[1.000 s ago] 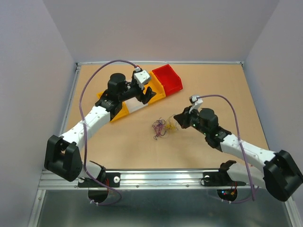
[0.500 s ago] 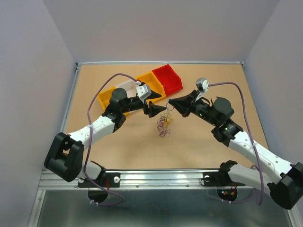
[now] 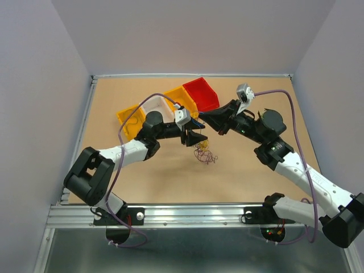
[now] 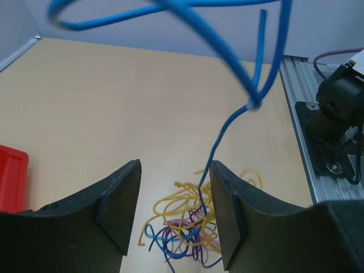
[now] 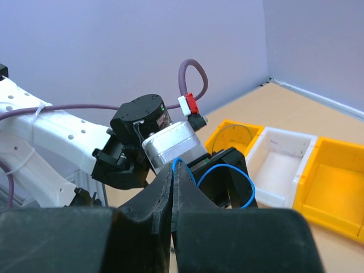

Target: Untangle the cables

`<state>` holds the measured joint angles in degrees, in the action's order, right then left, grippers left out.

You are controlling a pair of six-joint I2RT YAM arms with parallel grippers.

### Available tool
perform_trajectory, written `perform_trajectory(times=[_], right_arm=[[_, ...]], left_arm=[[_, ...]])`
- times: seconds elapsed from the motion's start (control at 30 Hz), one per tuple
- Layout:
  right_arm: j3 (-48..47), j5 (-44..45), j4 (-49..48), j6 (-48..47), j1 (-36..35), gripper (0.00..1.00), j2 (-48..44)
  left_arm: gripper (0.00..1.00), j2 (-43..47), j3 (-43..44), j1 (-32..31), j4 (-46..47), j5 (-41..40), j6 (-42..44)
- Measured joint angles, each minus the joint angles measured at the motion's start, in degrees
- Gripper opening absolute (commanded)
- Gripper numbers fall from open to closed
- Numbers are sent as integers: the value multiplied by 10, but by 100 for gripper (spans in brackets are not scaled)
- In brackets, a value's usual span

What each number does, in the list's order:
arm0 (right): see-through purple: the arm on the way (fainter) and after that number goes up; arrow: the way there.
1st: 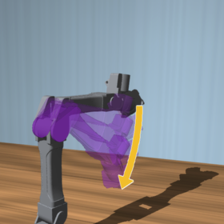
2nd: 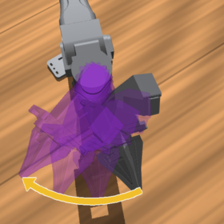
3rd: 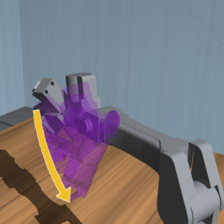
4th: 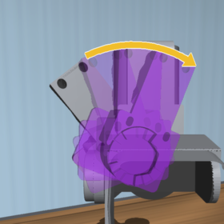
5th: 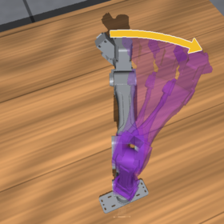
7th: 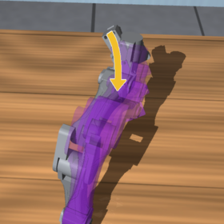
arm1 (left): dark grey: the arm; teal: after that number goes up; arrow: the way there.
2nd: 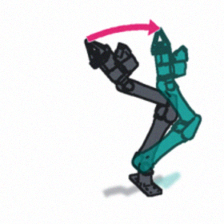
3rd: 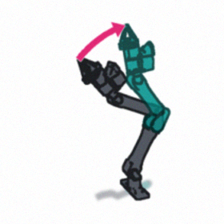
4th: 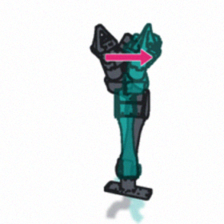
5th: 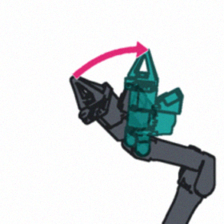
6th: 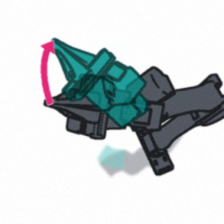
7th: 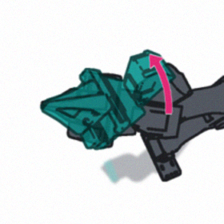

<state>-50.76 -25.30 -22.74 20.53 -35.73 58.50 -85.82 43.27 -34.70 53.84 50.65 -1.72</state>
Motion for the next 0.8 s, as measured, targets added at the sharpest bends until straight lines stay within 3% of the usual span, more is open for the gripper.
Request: perform_trajectory(times=[0.37, 0.6, 0.8], right_arm=[[-101, 22, 7, -2, 0, 1, 16], [-228, 73, 14, -30, 0, 1, 14], [-280, 97, 18, -45, 0, 1, 12]], left_arm=[[33, -69, 3, -40, -28, -9, 56], [33, -149, 37, -51, -70, -17, 69], [49, -149, 38, -51, -90, -33, 75]])
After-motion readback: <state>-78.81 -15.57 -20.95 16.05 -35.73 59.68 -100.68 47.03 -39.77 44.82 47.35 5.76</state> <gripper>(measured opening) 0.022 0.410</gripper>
